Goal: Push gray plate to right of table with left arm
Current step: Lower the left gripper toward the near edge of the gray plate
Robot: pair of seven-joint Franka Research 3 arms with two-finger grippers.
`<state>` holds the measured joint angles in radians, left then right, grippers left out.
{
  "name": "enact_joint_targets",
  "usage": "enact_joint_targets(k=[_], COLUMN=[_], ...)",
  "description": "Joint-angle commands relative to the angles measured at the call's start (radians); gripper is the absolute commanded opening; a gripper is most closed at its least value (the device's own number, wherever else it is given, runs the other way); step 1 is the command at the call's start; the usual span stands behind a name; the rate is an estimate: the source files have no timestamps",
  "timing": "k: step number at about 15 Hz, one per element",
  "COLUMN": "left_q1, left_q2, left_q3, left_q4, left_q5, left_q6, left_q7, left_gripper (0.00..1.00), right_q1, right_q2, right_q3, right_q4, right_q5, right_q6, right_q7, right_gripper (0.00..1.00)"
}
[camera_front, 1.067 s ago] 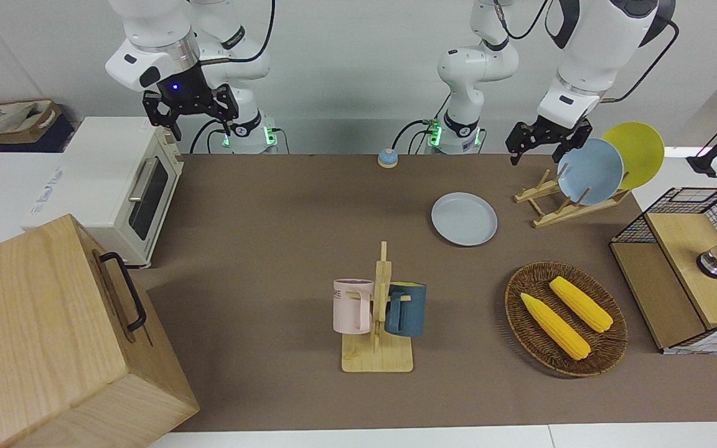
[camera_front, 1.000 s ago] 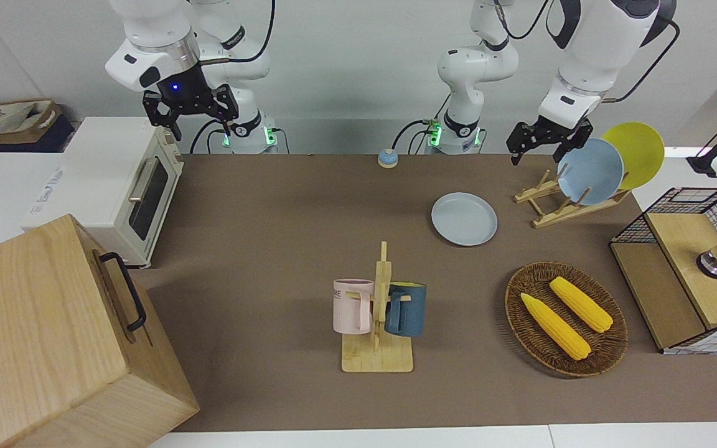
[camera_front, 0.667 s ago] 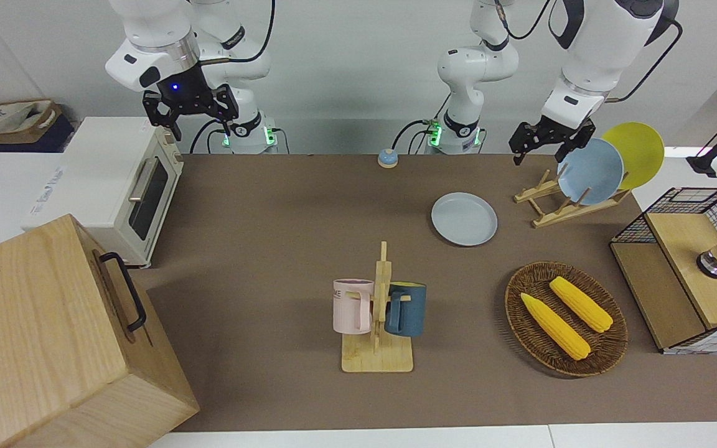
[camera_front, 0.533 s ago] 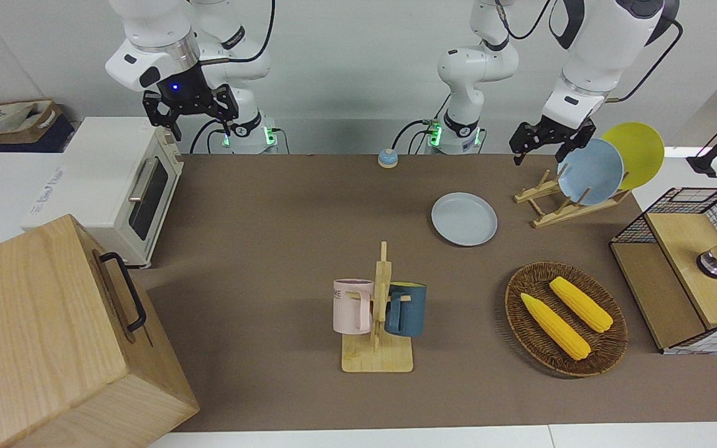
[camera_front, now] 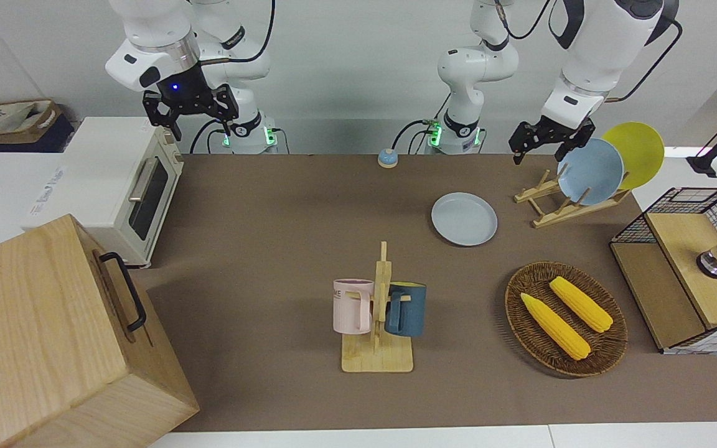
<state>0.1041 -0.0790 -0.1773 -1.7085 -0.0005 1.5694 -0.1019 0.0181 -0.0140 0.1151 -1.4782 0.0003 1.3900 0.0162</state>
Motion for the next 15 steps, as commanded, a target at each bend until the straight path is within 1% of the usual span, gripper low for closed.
enact_joint_targets(k=[1,2,3,4,6,7,8,11,14,15], left_q1=[0.015,0.019,0.019,0.017,0.016,0.017,0.017,0.016,0.003,0.002], left_q2=[-0.082,-0.111,-0.145,-0.183,-0.27,-0.303,-0.32,-0.323,-0.355,-0.357], left_q3=[0.01,0.021,0.041,0.061,0.088,0.099,0.107,0.107,0.095,0.093], left_q4=[-0.107,-0.156,-0.21,-0.273,-0.42,-0.483,-0.55,-0.65,-0.799,-0.837], left_q5=[-0.015,-0.015,-0.016,-0.016,-0.019,-0.024,-0.026,-0.038,-0.039,-0.041], left_q6=[0.026,0.061,0.101,0.138,0.234,0.285,0.332,0.435,0.59,0.638], left_q7=[0.019,0.04,0.066,0.08,0.119,0.123,0.123,0.122,0.1,0.084], left_gripper=[1.0,1.0,1.0,1.0,1.0,1.0,1.0,1.0,1.0,1.0], right_q1=[-0.02,-0.02,-0.02,-0.02,-0.02,-0.02,-0.02,-0.02,-0.02,-0.02], right_q2=[-0.003,-0.003,-0.003,-0.003,-0.003,-0.003,-0.003,-0.003,-0.003,-0.003], right_q3=[0.015,0.015,0.017,0.015,0.017,0.017,0.015,0.015,0.017,0.017], right_q4=[0.009,0.009,0.009,0.009,0.009,0.009,0.009,0.009,0.009,0.009], right_q5=[0.006,0.004,0.006,0.006,0.006,0.004,0.006,0.006,0.006,0.006], right_q6=[-0.016,-0.016,-0.016,-0.016,-0.016,-0.016,-0.016,-0.016,-0.016,-0.016], right_q7=[0.013,0.013,0.013,0.013,0.013,0.013,0.013,0.013,0.013,0.013], right_gripper=[0.983,0.983,0.983,0.983,0.983,0.983,0.983,0.983,0.983,0.983])
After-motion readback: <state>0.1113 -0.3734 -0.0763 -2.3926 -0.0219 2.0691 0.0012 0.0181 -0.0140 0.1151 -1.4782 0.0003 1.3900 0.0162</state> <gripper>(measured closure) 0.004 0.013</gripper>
